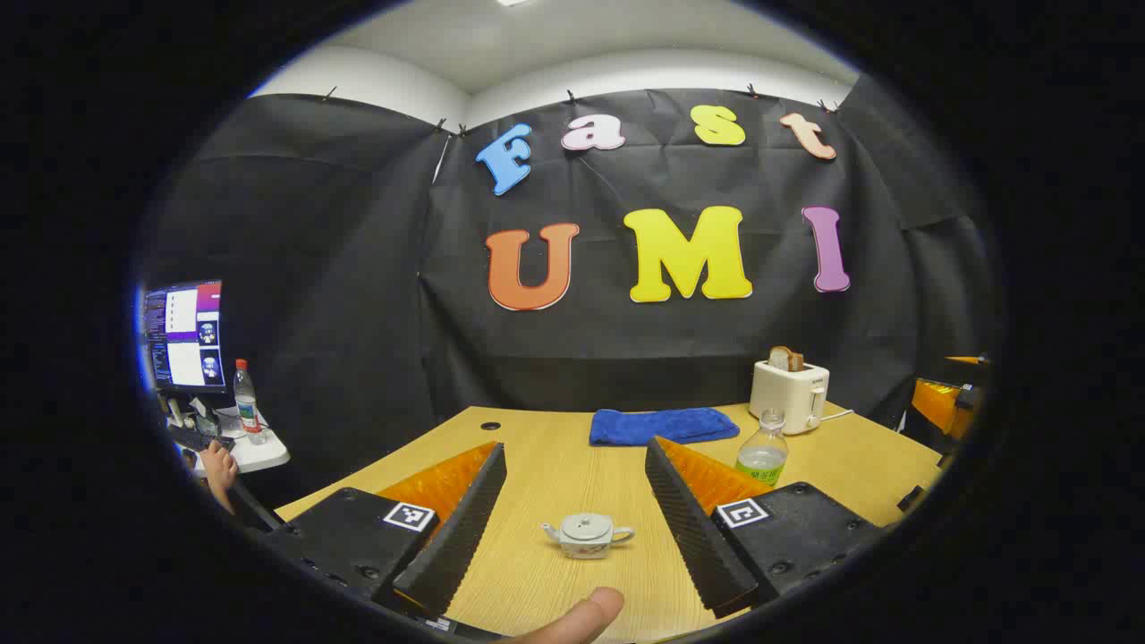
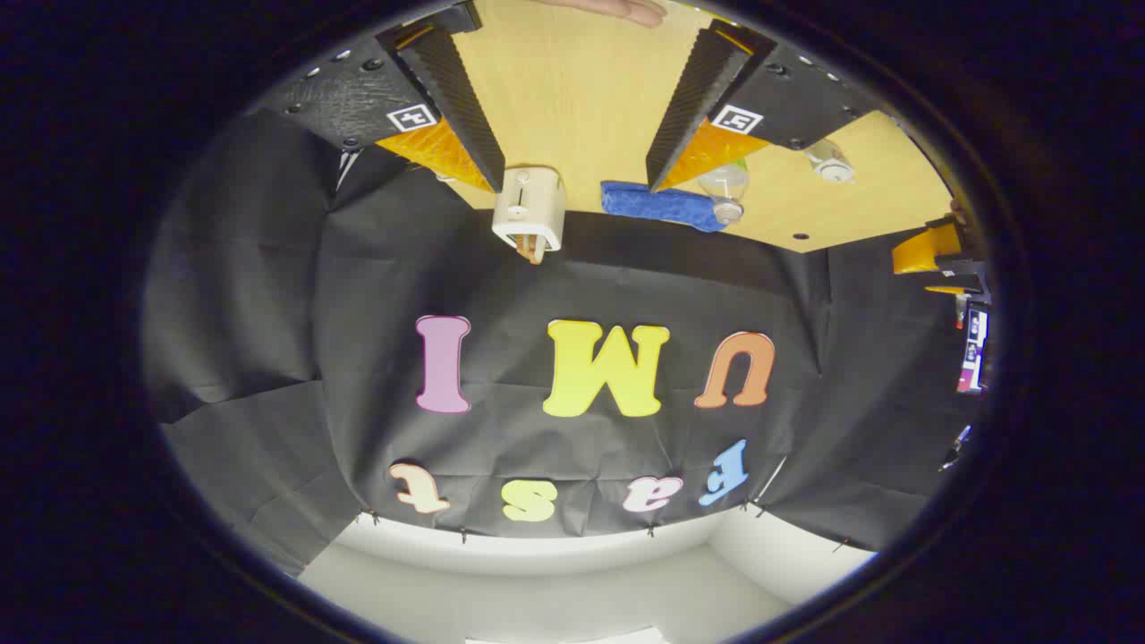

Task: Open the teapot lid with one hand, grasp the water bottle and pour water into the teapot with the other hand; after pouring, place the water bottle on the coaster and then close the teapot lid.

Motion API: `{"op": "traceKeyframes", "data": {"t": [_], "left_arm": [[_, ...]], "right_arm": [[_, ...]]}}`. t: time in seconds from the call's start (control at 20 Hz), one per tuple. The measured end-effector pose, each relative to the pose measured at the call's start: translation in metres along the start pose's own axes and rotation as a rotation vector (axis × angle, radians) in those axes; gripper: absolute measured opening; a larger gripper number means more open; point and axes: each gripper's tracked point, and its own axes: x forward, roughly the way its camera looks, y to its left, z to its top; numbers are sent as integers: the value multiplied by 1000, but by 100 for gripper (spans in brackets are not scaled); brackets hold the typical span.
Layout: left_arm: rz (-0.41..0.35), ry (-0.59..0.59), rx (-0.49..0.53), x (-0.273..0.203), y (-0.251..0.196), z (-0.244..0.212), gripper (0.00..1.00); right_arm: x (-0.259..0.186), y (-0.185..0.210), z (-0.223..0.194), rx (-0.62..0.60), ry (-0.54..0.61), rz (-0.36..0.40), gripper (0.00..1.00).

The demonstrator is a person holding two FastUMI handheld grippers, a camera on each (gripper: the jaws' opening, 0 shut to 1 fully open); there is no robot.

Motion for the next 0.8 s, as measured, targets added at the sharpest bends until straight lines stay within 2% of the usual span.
{"op": "traceKeyframes", "data": {"t": [0.5,0.7,0.8], "left_arm": [[-17,16,-3,18,2,-14,98],[-25,27,-1,22,-1,-20,98],[-28,30,-1,22,-2,-21,98]], "right_arm": [[1,8,-7,-26,14,17,93],[4,9,-12,-35,28,13,97],[5,10,-11,-40,27,15,95]]}}
